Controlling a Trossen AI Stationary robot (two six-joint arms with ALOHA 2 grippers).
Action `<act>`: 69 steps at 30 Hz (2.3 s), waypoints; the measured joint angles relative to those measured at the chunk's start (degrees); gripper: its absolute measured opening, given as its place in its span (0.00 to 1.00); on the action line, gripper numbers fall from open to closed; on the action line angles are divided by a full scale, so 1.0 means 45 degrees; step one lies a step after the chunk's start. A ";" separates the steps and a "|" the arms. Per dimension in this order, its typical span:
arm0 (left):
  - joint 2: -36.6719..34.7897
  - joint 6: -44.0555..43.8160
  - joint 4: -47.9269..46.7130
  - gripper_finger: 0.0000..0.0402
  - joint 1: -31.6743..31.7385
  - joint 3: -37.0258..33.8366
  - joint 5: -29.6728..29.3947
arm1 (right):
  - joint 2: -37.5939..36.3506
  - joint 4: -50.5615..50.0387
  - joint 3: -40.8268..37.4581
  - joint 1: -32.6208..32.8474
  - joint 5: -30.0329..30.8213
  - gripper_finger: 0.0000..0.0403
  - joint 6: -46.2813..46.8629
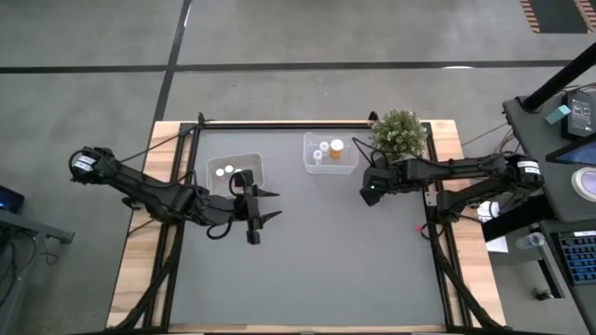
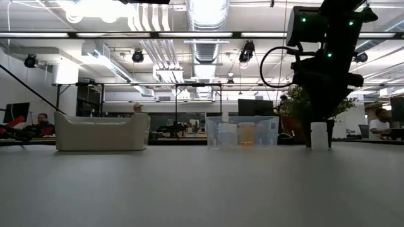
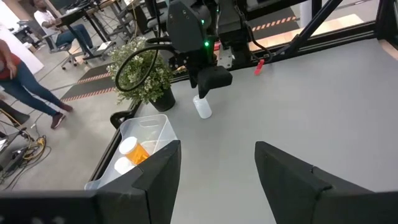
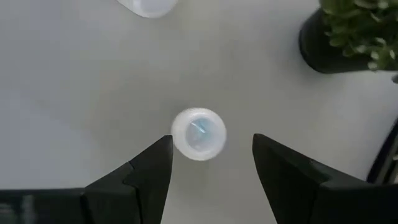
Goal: Pick and place medicine bottles into bin by pill shape (circle, oval)
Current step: Put the big transparent pill bottle into the transparent bin
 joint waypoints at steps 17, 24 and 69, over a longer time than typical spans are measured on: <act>0.0000 0.0002 -0.0010 0.48 0.0000 0.0000 0.0000 | 0.0000 0.3074 -0.1798 0.0005 0.0049 0.53 0.0037; 0.0000 0.0002 -0.0010 0.48 -0.0004 0.0000 0.0000 | -0.0019 0.3094 -0.1851 0.0005 0.0049 0.43 0.0041; 0.0010 0.0048 -0.0029 0.48 0.0000 -0.0189 0.0000 | 0.3824 0.3774 0.6260 -0.0080 -0.0517 0.36 -0.6232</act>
